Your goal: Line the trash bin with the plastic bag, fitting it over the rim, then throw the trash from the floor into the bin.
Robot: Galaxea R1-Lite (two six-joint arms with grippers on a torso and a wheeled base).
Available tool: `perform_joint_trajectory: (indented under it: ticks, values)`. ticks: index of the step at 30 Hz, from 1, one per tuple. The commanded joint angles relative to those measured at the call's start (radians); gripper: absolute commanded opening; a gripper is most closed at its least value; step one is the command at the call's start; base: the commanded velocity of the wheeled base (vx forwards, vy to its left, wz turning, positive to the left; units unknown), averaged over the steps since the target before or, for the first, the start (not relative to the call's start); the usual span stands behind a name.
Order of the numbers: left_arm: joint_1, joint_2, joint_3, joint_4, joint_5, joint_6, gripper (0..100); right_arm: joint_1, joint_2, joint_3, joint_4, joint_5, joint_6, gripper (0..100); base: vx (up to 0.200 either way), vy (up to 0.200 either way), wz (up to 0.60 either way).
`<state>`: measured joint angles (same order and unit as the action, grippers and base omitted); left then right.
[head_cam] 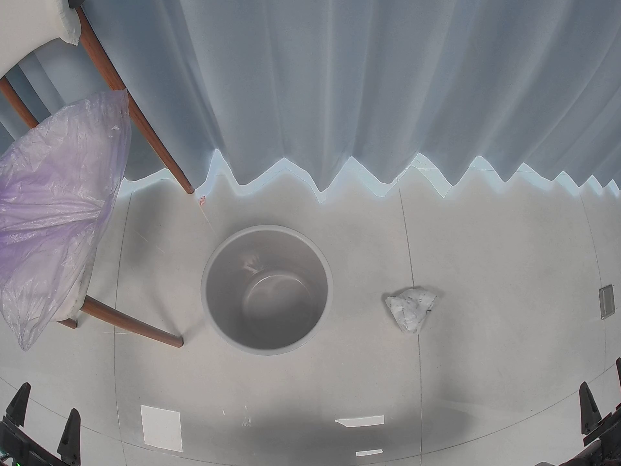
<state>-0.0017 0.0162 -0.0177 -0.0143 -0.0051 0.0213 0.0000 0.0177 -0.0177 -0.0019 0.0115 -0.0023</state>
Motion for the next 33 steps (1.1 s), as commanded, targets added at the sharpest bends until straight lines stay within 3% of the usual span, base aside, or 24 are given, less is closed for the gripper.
perform_joint_trajectory:
  ticks: [1,3,11,19,21,23,28,33]
  values:
    - [0.003,-0.016,0.018,-0.243,0.02,0.009,100,0.0,-0.018,0.018,0.0,-0.001,-0.001,100,0.0,0.0,0.0]
    - [0.003,-0.016,0.018,-0.306,0.037,0.062,100,0.0,-0.018,0.018,-0.001,0.001,0.001,100,0.0,0.0,0.0]
    - [0.003,-0.016,0.018,-0.265,0.042,0.075,100,0.0,-0.018,0.018,-0.001,0.001,-0.001,100,0.0,0.0,0.0]
    - [0.002,-0.016,0.018,-0.289,-0.003,0.117,100,0.0,-0.018,0.018,-0.001,0.001,-0.001,100,0.0,0.0,0.0]
    - [0.0,-0.016,0.018,-0.291,-0.102,0.117,100,0.0,-0.018,0.018,-0.001,0.001,0.001,100,0.0,0.0,0.0]
    - [0.002,-0.016,0.018,-0.294,-0.253,0.138,100,0.0,-0.018,0.018,-0.001,0.001,-0.001,100,0.0,0.0,0.0]
    - [0.0,-0.016,-0.045,-0.233,-0.358,0.126,100,0.0,-0.018,0.018,-0.001,0.001,0.001,100,0.0,0.0,0.0]
    - [0.0,-0.016,-0.116,-0.131,-0.593,0.132,100,0.0,-0.018,0.018,-0.001,0.001,-0.001,100,0.0,0.0,0.0]
